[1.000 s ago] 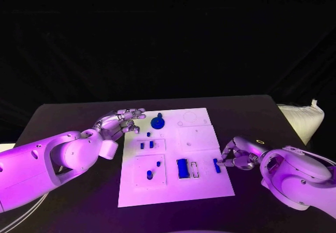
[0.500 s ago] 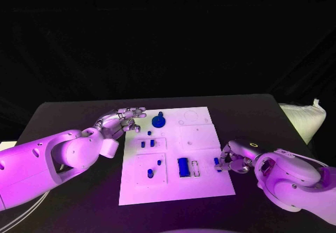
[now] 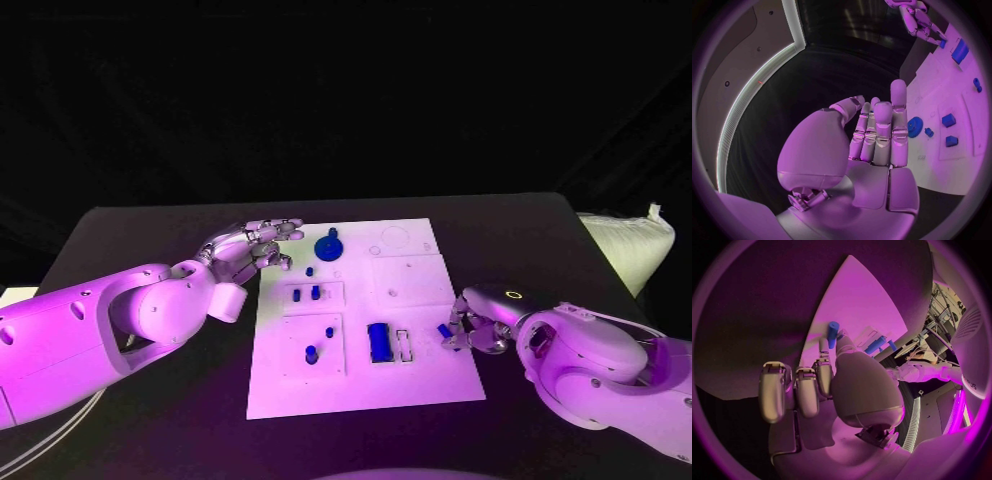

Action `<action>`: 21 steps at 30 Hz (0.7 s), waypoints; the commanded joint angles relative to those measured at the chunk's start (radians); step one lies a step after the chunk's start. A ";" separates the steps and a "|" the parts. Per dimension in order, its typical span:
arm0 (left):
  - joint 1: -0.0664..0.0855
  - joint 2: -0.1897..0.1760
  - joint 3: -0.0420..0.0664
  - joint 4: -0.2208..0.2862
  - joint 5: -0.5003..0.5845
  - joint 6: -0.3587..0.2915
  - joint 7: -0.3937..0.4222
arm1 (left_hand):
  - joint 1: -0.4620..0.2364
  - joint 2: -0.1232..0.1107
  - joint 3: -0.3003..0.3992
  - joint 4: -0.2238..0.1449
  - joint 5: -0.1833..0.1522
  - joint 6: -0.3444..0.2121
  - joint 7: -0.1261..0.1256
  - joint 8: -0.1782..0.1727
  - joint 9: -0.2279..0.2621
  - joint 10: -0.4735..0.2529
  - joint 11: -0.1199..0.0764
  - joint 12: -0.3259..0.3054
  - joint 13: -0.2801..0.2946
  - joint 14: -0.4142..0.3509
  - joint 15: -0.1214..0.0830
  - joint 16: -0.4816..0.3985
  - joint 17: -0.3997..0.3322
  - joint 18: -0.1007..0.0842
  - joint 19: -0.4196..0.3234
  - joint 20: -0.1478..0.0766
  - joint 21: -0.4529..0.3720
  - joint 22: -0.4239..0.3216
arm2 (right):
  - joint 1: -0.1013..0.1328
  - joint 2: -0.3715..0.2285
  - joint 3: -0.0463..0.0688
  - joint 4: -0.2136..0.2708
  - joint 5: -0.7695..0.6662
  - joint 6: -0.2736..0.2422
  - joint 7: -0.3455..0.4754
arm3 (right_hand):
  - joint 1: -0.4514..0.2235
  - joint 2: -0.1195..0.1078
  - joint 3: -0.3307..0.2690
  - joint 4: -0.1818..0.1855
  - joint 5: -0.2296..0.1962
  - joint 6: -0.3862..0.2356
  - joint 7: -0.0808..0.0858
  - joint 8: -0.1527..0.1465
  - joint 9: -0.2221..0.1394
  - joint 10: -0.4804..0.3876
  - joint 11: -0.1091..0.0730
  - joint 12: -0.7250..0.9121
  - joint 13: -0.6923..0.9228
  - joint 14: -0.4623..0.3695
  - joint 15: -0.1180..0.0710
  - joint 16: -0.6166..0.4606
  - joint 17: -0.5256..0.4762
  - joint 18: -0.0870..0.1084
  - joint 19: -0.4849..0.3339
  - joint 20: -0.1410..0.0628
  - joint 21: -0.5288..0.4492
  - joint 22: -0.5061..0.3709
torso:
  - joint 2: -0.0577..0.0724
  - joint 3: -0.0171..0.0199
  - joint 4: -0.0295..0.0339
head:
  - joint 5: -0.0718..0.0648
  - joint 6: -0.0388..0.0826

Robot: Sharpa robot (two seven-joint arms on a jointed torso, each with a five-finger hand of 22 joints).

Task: Assemble the parts on the task board

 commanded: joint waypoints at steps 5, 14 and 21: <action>0.000 0.000 0.001 0.002 -0.003 0.019 0.002 | -0.008 0.001 -0.002 -0.006 0.004 -0.009 -0.002 0.007 0.001 -0.005 0.001 0.005 0.002 -0.008 0.002 0.002 -0.002 0.011 -0.007 0.003 -0.005 -0.001 | -0.019 0.024 -0.011 -0.020 -0.145 0.194 -0.028 | 0.156 0.047 0.093 -0.086 -0.012 0.028 -0.005 -0.023 -0.028 0.010 -0.018 -0.012 -0.100 0.096 -0.012 0.009 0.216 -0.014 0.043 -0.015 0.011 0.107 | 0.001 0.0004 0.0004 | 0.005 -0.004; 0.000 -0.001 0.001 0.003 -0.008 0.019 0.002 | -0.008 0.001 -0.002 -0.006 0.004 -0.009 -0.002 0.007 0.001 -0.005 0.001 0.005 0.002 -0.008 0.002 0.002 -0.002 0.011 -0.007 0.003 -0.005 -0.001 | -0.022 0.037 -0.011 -0.023 -0.183 0.187 -0.032 | 0.131 0.046 0.174 -0.118 0.034 0.042 -0.002 -0.042 -0.034 0.016 -0.017 -0.005 -0.094 0.097 -0.008 0.012 0.222 -0.016 0.045 -0.011 0.015 0.114 | 0.000 0.0002 0.0004 | 0.007 -0.006; 0.000 -0.002 0.001 0.003 -0.010 0.019 0.001 | -0.005 0.003 -0.001 -0.009 0.004 -0.009 -0.002 0.008 0.001 -0.007 0.000 0.008 0.002 -0.008 0.001 0.003 -0.004 0.011 -0.007 0.002 -0.005 -0.001 | -0.022 0.036 -0.011 -0.017 -0.098 0.106 -0.032 | 0.019 0.032 0.285 -0.064 0.124 0.047 -0.009 -0.065 -0.041 0.027 -0.019 0.012 -0.081 0.099 -0.012 0.016 0.229 -0.018 0.050 -0.013 0.023 0.123 | 0.000 0.0013 -0.0005 | 0.009 -0.008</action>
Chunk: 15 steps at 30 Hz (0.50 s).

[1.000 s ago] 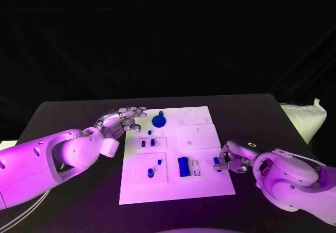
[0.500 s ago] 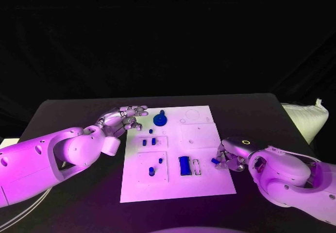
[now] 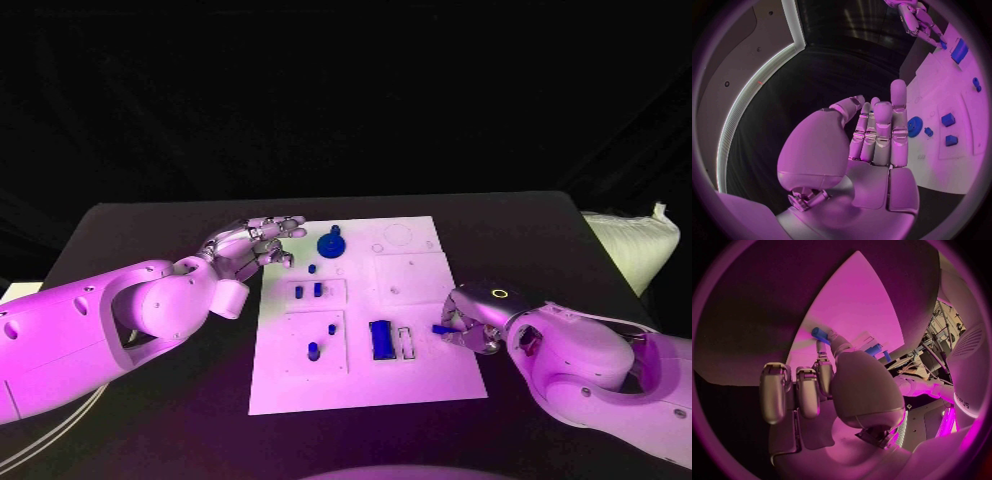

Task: Assemble the parts on the task board

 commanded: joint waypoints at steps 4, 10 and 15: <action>0.000 0.000 0.001 0.002 -0.008 0.019 0.003 | -0.004 0.003 0.003 -0.008 0.004 -0.006 0.001 0.005 0.001 -0.007 0.000 0.005 0.001 -0.009 0.001 0.003 -0.002 0.011 -0.007 0.002 -0.005 -0.001 | -0.018 -0.005 -0.016 -0.012 0.129 -0.016 -0.034 | -0.036 0.008 0.126 0.027 0.026 0.021 -0.007 -0.015 -0.003 0.037 -0.021 0.007 -0.056 0.096 -0.006 0.007 0.231 -0.018 0.051 -0.007 0.010 0.126 | 0.000 0.0006 -0.0002 | 0.003 -0.003; 0.000 0.000 0.000 0.002 -0.010 0.019 0.002 | -0.003 0.003 0.004 -0.009 0.005 -0.006 0.001 0.005 0.001 -0.008 0.000 0.006 0.001 -0.009 0.001 0.003 -0.002 0.011 -0.007 0.002 -0.004 -0.001 | -0.017 -0.016 -0.013 0.014 0.242 -0.133 -0.033 | -0.094 -0.034 0.196 0.048 0.014 0.031 -0.007 -0.023 -0.001 0.038 -0.019 0.005 -0.055 0.096 -0.005 0.007 0.231 -0.018 0.051 -0.006 0.009 0.126 | -0.001 0.0006 -0.0003 | 0.003 -0.004; 0.000 -0.001 0.000 0.002 -0.016 0.020 0.003 | -0.003 0.003 0.004 -0.009 0.005 -0.006 0.001 0.005 0.001 -0.008 0.000 0.006 0.001 -0.009 0.001 0.003 -0.002 0.011 -0.007 0.002 -0.004 -0.001 | -0.014 -0.025 -0.009 0.045 0.354 -0.244 -0.030 | -0.135 -0.058 0.204 0.070 -0.001 0.036 -0.006 -0.026 0.000 0.040 -0.019 0.004 -0.053 0.096 -0.004 0.007 0.231 -0.018 0.051 -0.006 0.009 0.126 | 0.000 0.0005 -0.0008 | 0.003 -0.003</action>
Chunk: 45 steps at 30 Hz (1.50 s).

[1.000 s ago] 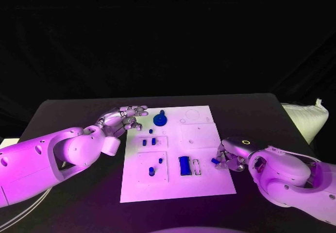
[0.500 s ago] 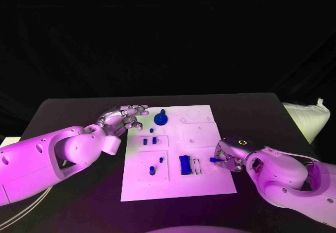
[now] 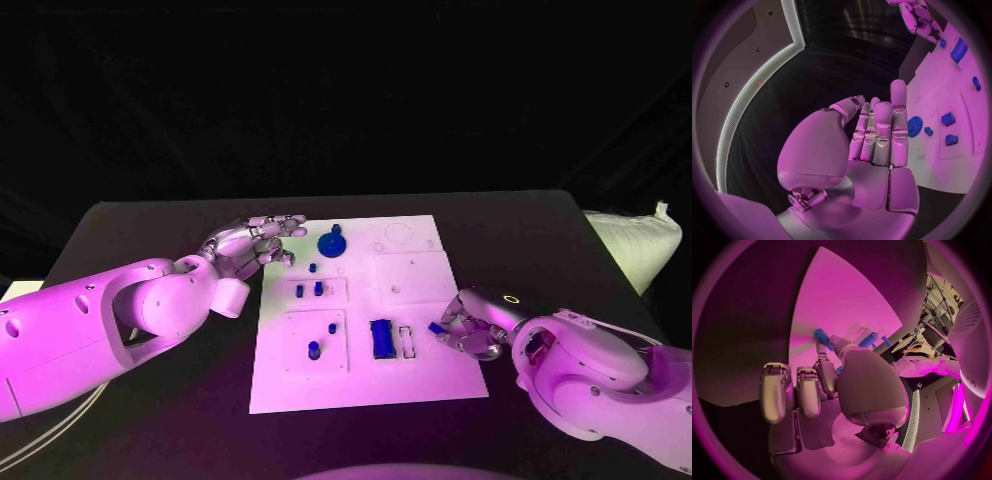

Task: Assemble the parts on the task board

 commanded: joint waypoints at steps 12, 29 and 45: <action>0.000 -0.002 0.000 0.008 -0.013 0.021 0.004 | -0.003 0.003 0.001 -0.006 0.005 -0.006 0.001 0.005 0.001 -0.008 0.000 0.002 0.001 -0.009 0.001 0.003 -0.001 0.012 -0.007 0.002 -0.004 -0.001 | 0.000 0.007 0.002 0.034 0.237 -0.116 -0.022 | -0.048 -0.041 -0.006 0.017 -0.004 0.028 -0.014 -0.001 0.012 0.043 -0.019 0.008 0.109 0.096 -0.004 0.005 0.233 -0.018 0.051 -0.006 0.005 0.128 | 0.000 -0.0008 -0.0003 | 0.001 -0.003; -0.001 -0.004 0.000 0.013 -0.013 0.020 0.004 | -0.003 0.003 0.001 -0.006 0.005 -0.006 0.001 0.005 0.001 -0.008 0.000 0.002 0.001 -0.009 0.001 0.003 -0.001 0.012 -0.007 0.002 -0.004 -0.001 | -0.002 0.066 0.001 0.010 0.274 -0.091 -0.028 | -0.096 -0.051 -0.055 0.034 0.094 0.064 -0.027 0.010 0.027 0.059 -0.029 0.054 0.136 0.097 -0.012 0.008 0.239 -0.020 0.056 -0.012 0.013 0.138 | 0.000 -0.0007 0.0008 | 0.006 -0.005; 0.000 -0.004 0.000 0.015 -0.013 0.021 0.002 | -0.003 0.003 0.001 -0.007 0.004 -0.007 0.002 0.007 0.001 -0.009 0.001 0.005 0.001 -0.010 0.001 0.003 -0.003 0.011 -0.008 0.002 -0.004 -0.001 | -0.002 0.094 0.001 -0.006 0.254 -0.055 -0.031 | -0.101 -0.049 -0.070 0.034 0.098 0.070 -0.030 0.014 0.033 0.061 -0.032 0.058 0.139 0.097 -0.015 0.008 0.237 -0.020 0.056 -0.014 0.012 0.137 | 0.000 -0.0006 -0.0004 | 0.011 -0.007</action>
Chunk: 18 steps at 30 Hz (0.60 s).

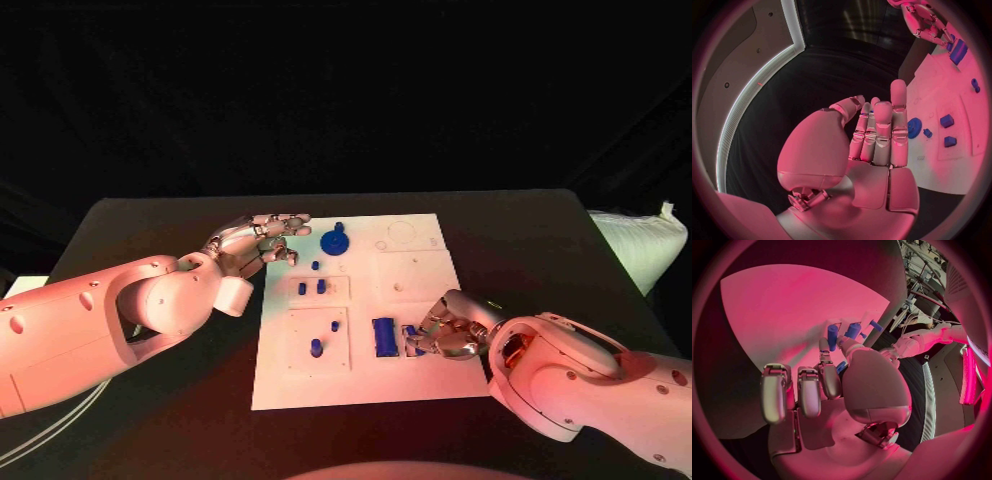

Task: Assemble the parts on the task board

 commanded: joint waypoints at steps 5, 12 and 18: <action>0.000 0.001 0.001 0.004 -0.004 0.021 0.002 | -0.003 0.003 0.001 -0.007 0.004 -0.007 0.002 0.007 0.001 -0.009 0.001 0.005 0.001 -0.007 -0.002 0.003 -0.001 0.012 -0.008 0.002 -0.004 -0.001 | -0.001 0.008 0.000 -0.002 -0.017 0.044 -0.006 | -0.017 -0.001 -0.018 0.003 -0.004 0.006 0.000 0.006 0.006 0.048 -0.009 0.005 0.138 0.097 -0.008 0.003 0.237 -0.020 0.055 -0.008 0.003 0.137 | 0.000 -0.0001 0.0006 | 0.000 -0.002; 0.000 0.000 0.001 0.005 -0.004 0.023 0.000 | -0.003 0.003 0.001 -0.007 0.004 -0.007 0.002 0.007 0.001 -0.009 0.001 0.005 0.001 -0.007 -0.002 0.003 -0.001 0.012 -0.008 0.002 -0.004 -0.001 | -0.001 0.012 0.000 -0.011 -0.029 0.046 -0.007 | -0.032 0.001 -0.042 0.013 -0.014 0.005 0.000 0.006 0.011 0.048 -0.009 0.001 0.137 0.097 -0.008 0.002 0.236 -0.020 0.055 -0.009 0.001 0.135 | 0.000 -0.0003 0.0001 | 0.000 0.000; 0.000 0.000 0.001 0.005 -0.004 0.024 -0.001 | -0.003 0.003 0.001 -0.007 0.004 -0.007 0.002 0.007 0.001 -0.009 0.001 0.005 0.001 -0.007 -0.002 0.003 -0.001 0.012 -0.008 0.002 -0.004 -0.001 | -0.001 0.018 0.000 -0.018 -0.035 0.047 -0.006 | -0.064 -0.005 -0.093 0.038 -0.015 0.005 0.001 0.006 0.019 0.047 -0.008 -0.005 0.137 0.097 -0.008 0.002 0.235 -0.019 0.054 -0.009 0.000 0.134 | 0.000 0.0004 -0.0004 | 0.003 0.000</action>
